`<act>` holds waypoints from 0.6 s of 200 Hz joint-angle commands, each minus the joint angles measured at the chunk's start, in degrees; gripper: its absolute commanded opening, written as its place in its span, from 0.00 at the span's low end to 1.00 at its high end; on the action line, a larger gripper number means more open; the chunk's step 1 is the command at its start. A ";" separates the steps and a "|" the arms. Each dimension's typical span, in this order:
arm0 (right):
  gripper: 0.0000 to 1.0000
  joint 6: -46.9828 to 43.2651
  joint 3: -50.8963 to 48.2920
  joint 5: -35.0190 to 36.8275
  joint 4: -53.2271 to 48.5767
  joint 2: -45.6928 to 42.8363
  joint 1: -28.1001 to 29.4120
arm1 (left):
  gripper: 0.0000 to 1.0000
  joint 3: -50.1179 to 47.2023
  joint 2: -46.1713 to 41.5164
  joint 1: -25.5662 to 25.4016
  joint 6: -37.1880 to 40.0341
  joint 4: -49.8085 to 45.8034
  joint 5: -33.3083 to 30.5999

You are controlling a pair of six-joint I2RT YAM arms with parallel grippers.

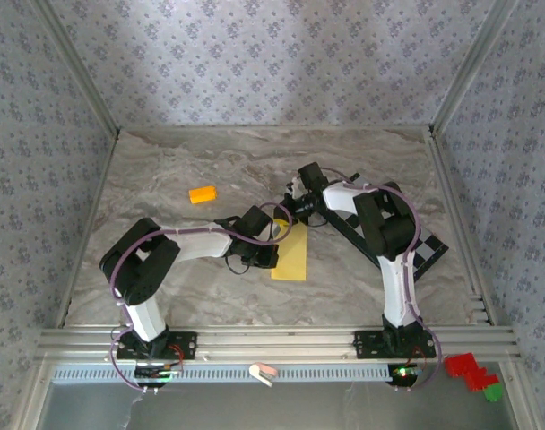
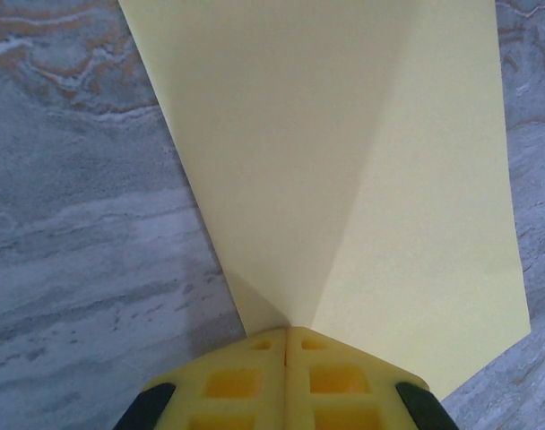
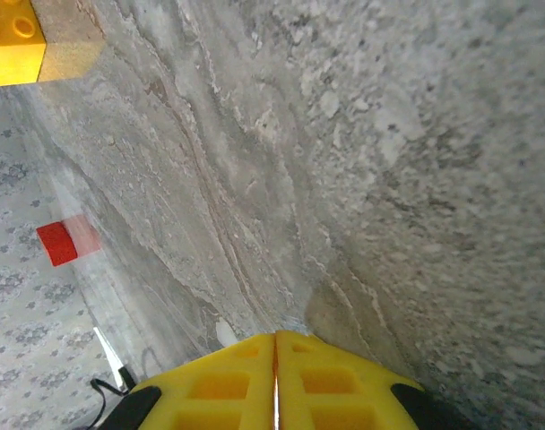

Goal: Fold a paper plane with a square sheet of paper (pick it up from the middle)
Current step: First fold in half a square sheet of paper at the center of the table.

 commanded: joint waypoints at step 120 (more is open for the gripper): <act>0.13 -4.88 -14.31 4.95 3.62 -19.21 -4.49 | 0.00 0.43 0.70 -1.28 1.17 -15.55 -9.68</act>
